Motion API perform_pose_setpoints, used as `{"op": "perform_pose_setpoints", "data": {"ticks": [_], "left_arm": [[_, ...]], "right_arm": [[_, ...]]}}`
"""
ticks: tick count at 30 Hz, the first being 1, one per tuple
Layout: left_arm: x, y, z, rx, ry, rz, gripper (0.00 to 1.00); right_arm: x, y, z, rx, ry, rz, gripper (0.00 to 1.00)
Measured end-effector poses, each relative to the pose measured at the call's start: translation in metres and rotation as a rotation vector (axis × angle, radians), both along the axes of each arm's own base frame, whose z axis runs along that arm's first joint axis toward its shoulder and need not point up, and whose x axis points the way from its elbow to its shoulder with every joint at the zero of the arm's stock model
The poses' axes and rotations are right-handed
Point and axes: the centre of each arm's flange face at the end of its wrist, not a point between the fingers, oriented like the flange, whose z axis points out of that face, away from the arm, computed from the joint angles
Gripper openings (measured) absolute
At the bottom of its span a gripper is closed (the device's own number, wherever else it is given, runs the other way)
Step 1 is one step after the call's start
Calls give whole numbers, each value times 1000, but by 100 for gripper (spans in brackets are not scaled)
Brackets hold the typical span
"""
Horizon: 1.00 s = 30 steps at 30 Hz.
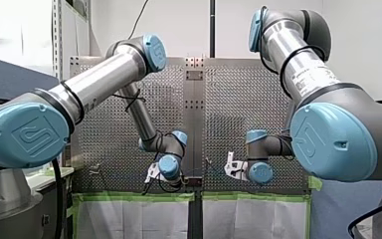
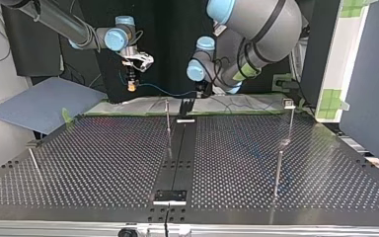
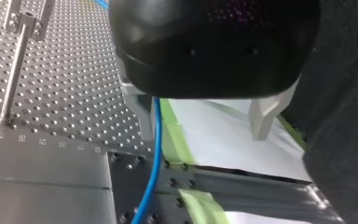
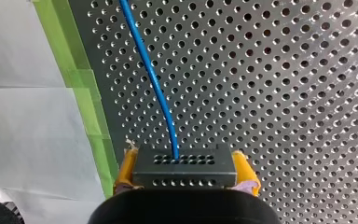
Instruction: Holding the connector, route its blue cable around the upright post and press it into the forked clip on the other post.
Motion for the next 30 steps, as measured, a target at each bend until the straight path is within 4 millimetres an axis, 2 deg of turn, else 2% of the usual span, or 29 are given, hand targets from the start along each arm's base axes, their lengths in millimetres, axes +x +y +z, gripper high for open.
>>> {"op": "perform_pose_setpoints", "data": {"ticks": [9, 19, 23, 30], "left_arm": [[19, -11, 8, -108, -13, -10, 98], [22, -11, 8, -241, 8, -15, 98], [23, -5, 18, -292, -8, 6, 98], [25, 3, 48, -390, -76, 53, 98]], "right_arm": [[0, 1, 0, 6, 6, 2, 0], [-1, 2, -2, 25, 15, 2, 0], [-1, 0, -1, 25, 19, 2, 0], [3, -9, 4, 7, 28, 17, 0]]}}
